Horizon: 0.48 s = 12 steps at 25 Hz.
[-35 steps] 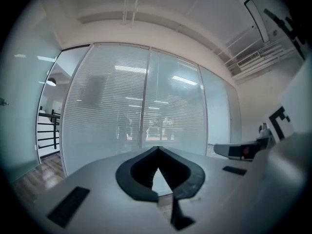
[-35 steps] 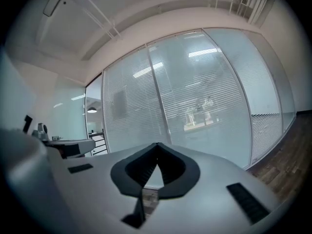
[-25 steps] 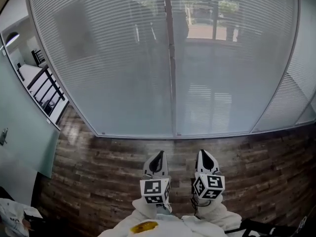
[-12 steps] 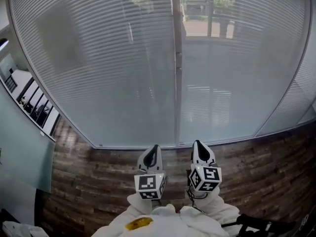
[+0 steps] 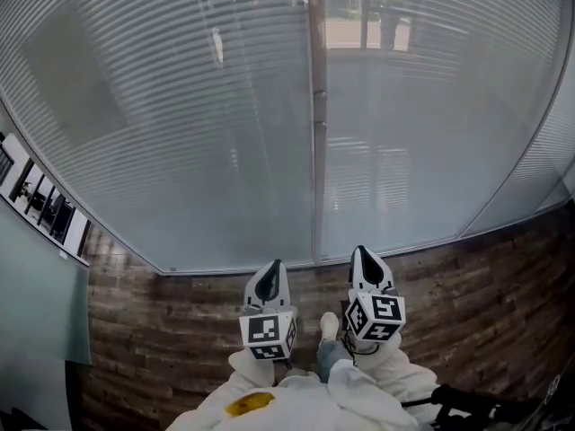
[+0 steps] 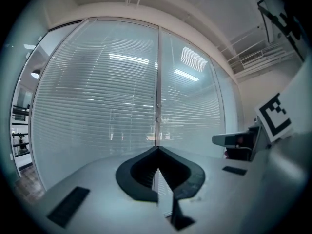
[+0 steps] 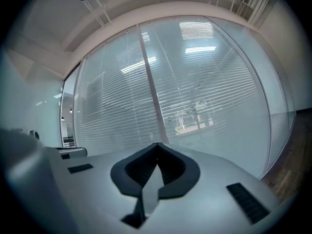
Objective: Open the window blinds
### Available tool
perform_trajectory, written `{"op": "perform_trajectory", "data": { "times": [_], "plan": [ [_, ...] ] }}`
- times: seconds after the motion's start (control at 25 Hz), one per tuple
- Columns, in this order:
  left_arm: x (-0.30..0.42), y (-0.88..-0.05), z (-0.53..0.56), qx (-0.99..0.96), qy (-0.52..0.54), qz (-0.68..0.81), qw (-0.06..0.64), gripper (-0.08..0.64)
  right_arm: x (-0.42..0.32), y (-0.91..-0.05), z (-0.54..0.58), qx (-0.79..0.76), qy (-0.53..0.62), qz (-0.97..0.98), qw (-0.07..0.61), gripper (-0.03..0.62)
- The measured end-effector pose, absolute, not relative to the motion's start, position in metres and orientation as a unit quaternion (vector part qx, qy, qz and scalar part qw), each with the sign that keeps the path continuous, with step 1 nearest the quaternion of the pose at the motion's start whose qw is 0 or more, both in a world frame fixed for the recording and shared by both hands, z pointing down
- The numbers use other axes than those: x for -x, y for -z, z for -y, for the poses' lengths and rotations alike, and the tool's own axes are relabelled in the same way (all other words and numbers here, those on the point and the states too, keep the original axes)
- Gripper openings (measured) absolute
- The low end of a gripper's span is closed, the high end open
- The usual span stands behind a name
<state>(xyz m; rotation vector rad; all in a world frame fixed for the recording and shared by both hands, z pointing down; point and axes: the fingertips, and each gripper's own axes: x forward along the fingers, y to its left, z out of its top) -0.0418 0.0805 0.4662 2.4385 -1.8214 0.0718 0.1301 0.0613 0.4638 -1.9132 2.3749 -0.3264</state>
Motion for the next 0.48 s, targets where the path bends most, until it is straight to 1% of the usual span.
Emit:
{"op": "perform_trajectory", "data": {
  "times": [0.28, 0.48],
  "plan": [
    [0.046, -0.466, -0.010, -0.798, -0.021, 0.601, 0.048, 0.000, -0.121, -0.463, 0.011, 0.618, 0.104, -0.779, 0.035, 0.011],
    [0.049, -0.453, 0.061, -0.788, -0.014, 0.614, 0.040, 0.000, -0.117, -0.447, 0.090, 0.604, 0.091, -0.791, 0.043, 0.011]
  ]
}}
